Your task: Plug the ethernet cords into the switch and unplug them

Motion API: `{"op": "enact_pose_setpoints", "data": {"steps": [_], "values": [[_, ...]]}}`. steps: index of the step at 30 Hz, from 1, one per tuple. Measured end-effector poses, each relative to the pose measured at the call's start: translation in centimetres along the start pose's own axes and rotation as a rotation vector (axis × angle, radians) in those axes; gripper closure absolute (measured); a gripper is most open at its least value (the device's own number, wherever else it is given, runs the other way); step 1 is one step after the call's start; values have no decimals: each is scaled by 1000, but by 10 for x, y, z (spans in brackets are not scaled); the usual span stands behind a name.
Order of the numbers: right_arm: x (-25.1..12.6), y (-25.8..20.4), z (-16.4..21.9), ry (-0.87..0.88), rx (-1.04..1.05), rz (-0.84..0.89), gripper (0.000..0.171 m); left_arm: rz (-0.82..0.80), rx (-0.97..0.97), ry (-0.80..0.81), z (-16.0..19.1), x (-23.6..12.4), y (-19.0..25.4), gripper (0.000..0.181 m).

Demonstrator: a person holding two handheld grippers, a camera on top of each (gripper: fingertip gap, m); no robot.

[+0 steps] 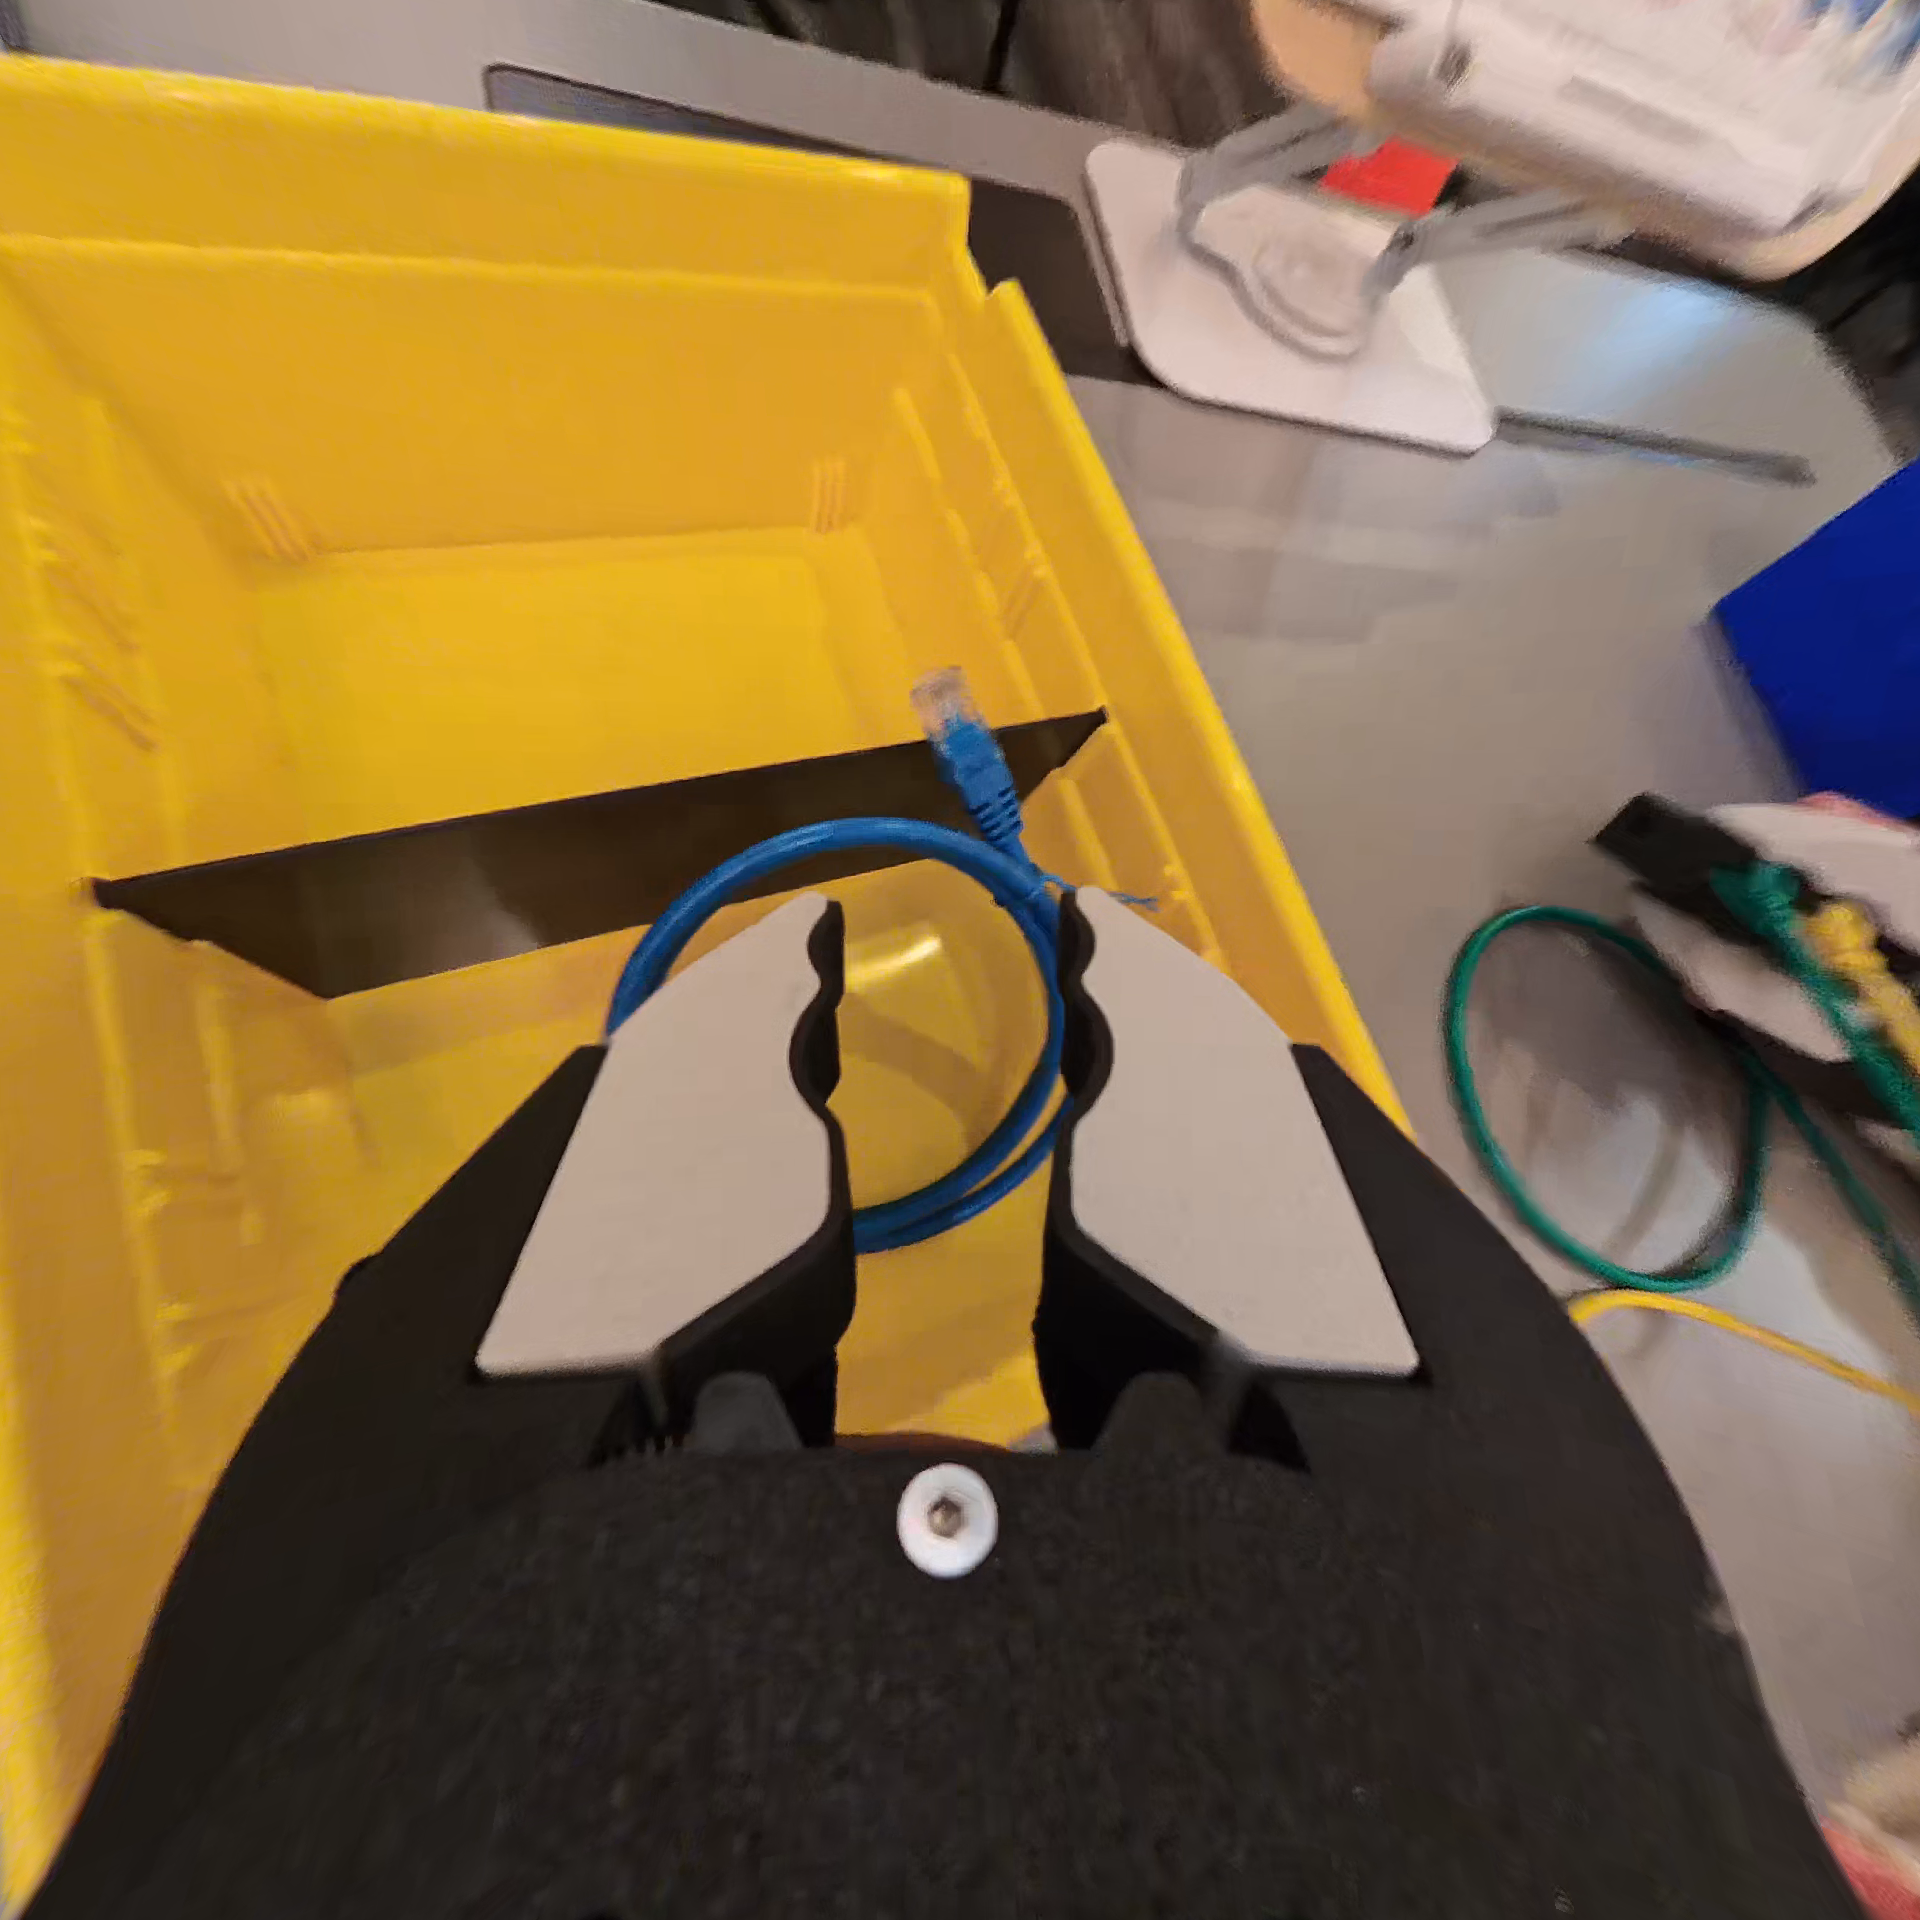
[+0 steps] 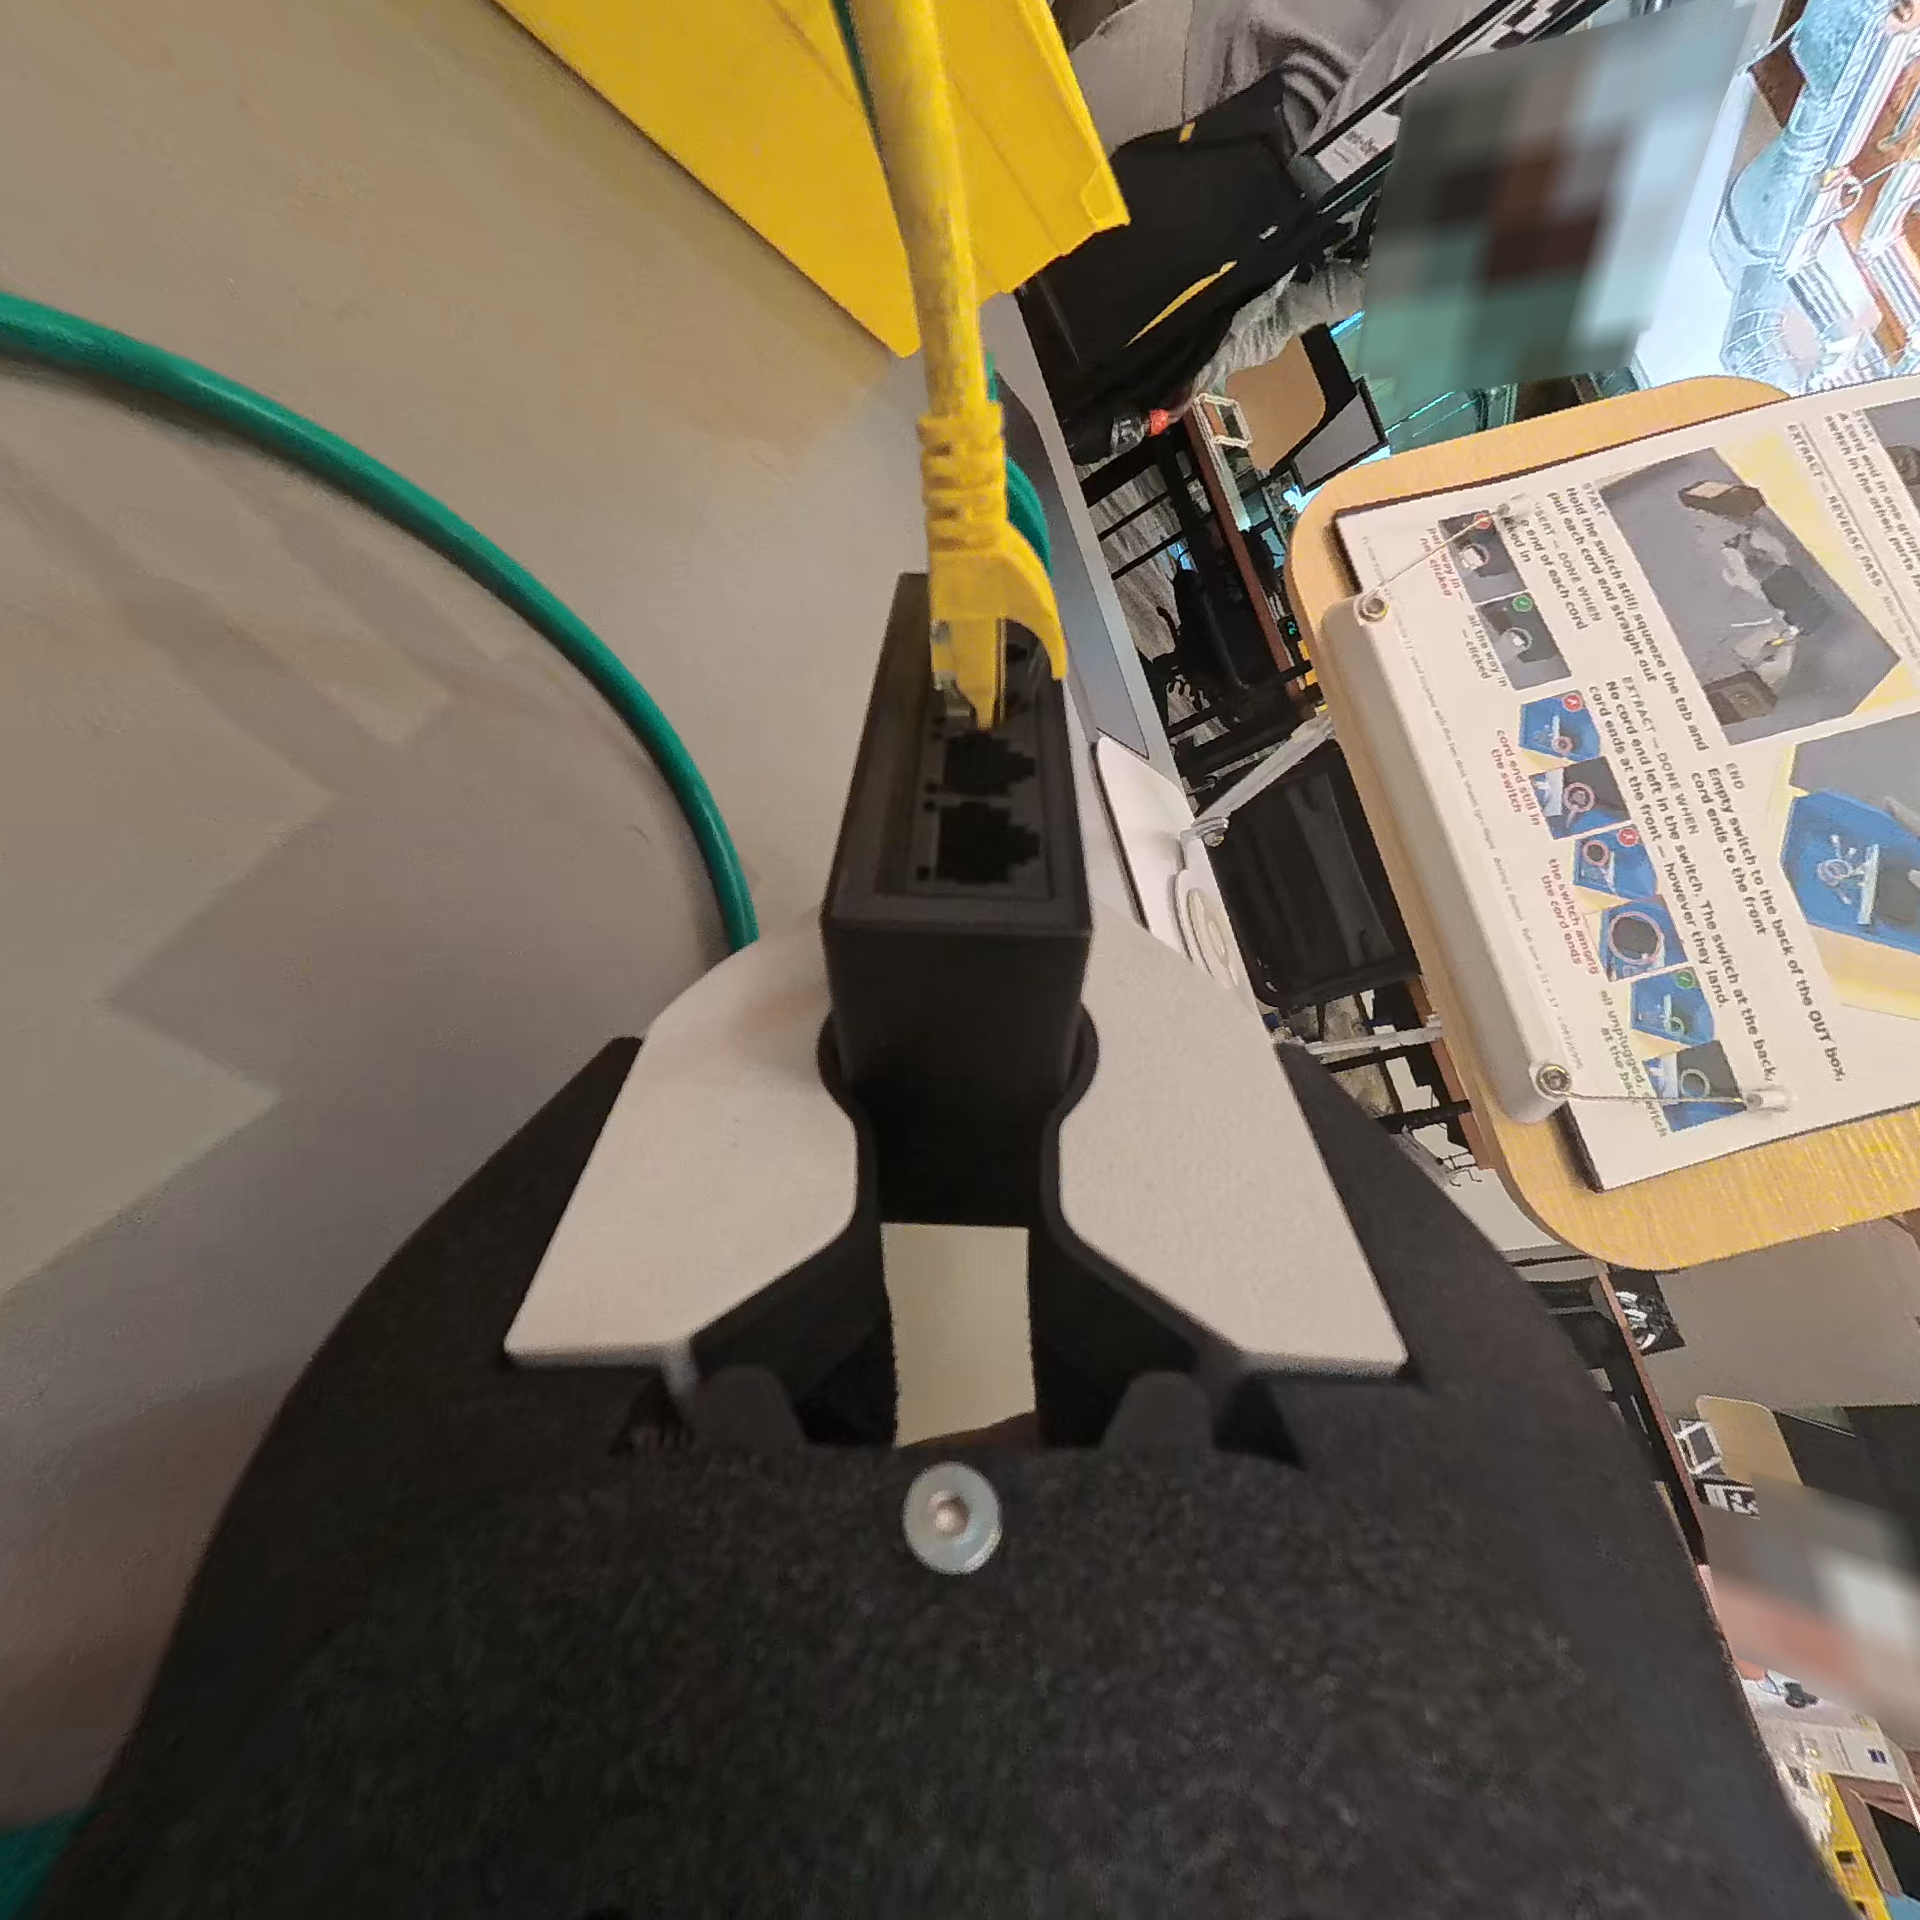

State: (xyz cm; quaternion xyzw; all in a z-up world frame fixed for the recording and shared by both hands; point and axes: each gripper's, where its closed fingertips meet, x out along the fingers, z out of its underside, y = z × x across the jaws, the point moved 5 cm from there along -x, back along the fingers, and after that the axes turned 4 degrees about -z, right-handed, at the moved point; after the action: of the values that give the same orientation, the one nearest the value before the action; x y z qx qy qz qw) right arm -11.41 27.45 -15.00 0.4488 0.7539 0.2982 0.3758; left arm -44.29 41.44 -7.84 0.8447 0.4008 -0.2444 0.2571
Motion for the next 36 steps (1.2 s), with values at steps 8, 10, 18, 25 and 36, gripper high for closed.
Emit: {"op": "enact_pose_setpoints", "data": {"steps": [8, 10, 18, 25, 36], "values": [[1, -1, 0, -5, -7, -3, 140, 65, -74, -162, 20, 58, 25, 122], [1, 0, 1, -7, -7, 0, 141, 132, -188, -127, 14, 62, 25, 140], [1, 1, 1, -1, -3, 0, 141, 321, 52, 118, -8, -12, 54, 179], [1, 1, 1, 0, -8, 0, 140, 759, 207, 209, 21, -99, 156, 181], [0, 1, 1, -1, -18, 10, 140, 190, 332, 43, 67, -42, 130, 149]]}}
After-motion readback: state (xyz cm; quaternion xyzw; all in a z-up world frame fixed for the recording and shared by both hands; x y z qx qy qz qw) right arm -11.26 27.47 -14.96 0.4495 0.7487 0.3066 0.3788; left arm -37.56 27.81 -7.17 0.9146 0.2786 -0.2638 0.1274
